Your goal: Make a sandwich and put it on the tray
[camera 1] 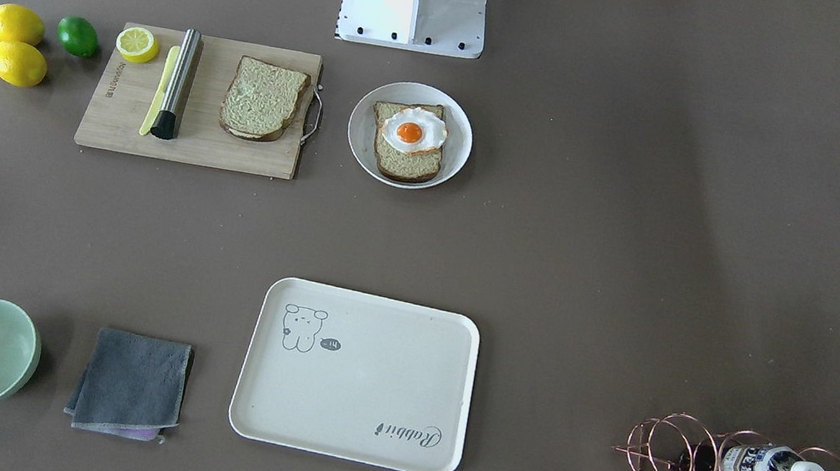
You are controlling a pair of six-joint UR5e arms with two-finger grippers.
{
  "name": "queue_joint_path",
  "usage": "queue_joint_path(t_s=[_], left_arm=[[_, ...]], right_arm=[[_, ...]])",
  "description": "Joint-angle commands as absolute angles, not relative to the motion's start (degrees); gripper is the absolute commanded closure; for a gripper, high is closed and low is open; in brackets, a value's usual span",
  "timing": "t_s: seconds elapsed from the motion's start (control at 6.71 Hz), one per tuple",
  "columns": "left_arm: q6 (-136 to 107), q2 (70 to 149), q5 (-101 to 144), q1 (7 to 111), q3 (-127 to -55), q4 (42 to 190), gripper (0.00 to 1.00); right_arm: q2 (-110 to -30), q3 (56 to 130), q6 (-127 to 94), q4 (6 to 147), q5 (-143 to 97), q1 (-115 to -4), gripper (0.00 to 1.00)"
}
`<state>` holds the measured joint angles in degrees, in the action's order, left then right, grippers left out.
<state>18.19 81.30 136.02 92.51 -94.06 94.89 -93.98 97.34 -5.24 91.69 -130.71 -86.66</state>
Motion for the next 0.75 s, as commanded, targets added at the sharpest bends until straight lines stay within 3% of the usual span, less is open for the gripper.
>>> queue_joint_path(t_s=[0.0,0.3,0.6], left_arm=[[17.9,81.7,141.8,92.7,-96.7,94.9,0.03],[18.1,82.6,146.8,92.9,-97.3,95.3,0.02],[14.3,85.2,146.5,93.1,-98.6,101.4,0.02]], right_arm=[[-94.0,102.8,-8.1,95.5,-131.8,-85.8,0.00],[-93.1,104.7,-7.9,92.9,-136.7,-85.4,0.00],[-93.3,105.7,-8.7,78.8,-139.2,-84.1,0.00]])
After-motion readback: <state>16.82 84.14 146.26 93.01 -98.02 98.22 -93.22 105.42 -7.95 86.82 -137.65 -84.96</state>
